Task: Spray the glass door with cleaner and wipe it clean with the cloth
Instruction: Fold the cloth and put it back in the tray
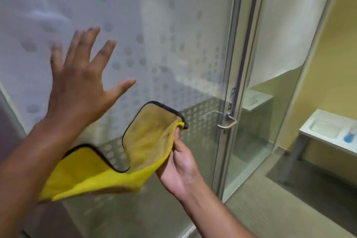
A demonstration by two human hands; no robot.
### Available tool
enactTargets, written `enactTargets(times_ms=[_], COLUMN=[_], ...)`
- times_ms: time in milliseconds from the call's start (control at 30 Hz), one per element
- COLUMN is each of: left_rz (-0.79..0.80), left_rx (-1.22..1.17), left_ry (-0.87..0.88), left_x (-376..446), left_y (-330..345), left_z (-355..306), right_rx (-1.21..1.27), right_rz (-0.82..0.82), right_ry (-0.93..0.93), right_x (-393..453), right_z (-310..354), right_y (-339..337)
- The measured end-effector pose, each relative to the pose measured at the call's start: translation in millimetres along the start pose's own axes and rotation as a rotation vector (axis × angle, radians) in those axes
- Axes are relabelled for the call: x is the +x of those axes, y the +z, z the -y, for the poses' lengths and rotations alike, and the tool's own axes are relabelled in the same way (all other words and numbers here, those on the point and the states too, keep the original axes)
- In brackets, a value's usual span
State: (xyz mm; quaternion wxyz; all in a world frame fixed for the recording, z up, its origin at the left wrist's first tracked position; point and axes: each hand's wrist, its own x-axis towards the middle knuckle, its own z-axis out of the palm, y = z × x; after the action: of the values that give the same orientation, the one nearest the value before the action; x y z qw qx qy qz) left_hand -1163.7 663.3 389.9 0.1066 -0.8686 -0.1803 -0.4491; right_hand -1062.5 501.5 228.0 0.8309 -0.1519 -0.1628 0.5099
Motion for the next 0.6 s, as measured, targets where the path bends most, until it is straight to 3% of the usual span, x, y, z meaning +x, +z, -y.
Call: enactTargets(times_ms=[100,300,500,600], left_rz=[0.096,0.63,0.985,1.236], left_rx=[-0.525,-1.128,-1.382,-1.498], left_ry=[-0.209,-0.639,-1.028,-1.215], left_x=[-50,-161,-250,-287], left_y=[5,84,168,190], left_z=[-27,-123,-256,-320], right_rx=[0.057,0.177,0.019,-0.085], right_rz=[-0.011,-0.119,-0.366,-0.424], right_ry=[-0.03,0.035,-0.192,-0.297], right_x=[-51,-153,-220,-251], right_z=[26,75,169,226], right_y=[-27,-79,-103,-109])
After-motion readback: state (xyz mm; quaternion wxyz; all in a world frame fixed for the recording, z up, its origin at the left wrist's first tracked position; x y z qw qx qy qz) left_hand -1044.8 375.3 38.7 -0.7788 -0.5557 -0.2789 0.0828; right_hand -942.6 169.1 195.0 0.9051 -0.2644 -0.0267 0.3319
